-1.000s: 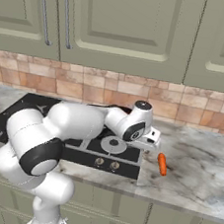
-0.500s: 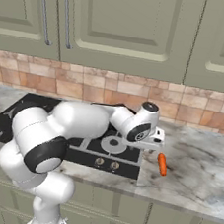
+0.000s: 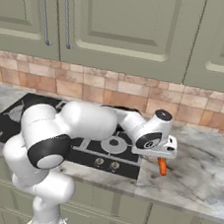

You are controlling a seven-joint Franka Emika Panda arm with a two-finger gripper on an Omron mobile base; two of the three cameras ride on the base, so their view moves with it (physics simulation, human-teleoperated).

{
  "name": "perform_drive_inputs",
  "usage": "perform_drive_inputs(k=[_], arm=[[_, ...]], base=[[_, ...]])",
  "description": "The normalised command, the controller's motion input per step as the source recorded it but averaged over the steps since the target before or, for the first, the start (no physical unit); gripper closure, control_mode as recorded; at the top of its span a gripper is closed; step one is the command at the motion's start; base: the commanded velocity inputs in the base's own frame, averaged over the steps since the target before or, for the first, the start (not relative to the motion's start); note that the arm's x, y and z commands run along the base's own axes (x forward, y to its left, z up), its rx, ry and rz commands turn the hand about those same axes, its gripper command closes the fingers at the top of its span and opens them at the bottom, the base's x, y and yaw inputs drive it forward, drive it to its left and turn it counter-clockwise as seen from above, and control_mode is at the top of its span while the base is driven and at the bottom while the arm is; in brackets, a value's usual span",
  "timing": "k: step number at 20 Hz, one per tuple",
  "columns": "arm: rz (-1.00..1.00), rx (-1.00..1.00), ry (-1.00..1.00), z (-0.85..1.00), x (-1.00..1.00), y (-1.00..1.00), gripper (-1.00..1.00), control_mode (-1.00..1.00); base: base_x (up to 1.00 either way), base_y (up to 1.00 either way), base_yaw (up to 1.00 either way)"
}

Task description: Put the carrot and lemon in the pan. Then turn on the rear right burner and set the heat to medium.

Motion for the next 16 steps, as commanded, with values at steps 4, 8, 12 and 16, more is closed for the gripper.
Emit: perform_drive_inputs(k=[4,8,12,16], arm=[[0.0,0.0,0.0,-0.05,-0.03,-0.51,-1.0,-1.0],[0.0,0.0,0.0,0.0,0.0,-0.39,-1.0,-1.0],[0.0,0.0,0.0,0.0,0.04,-0.06,-1.0,-1.0],[0.0,0.0,0.01,-0.02,0.19,0.0,-1.0,-1.0]], base=[[0.0,0.0,0.0],[0.0,0.0,0.0],[0.0,0.0,0.0],[0.0,0.0,0.0]])
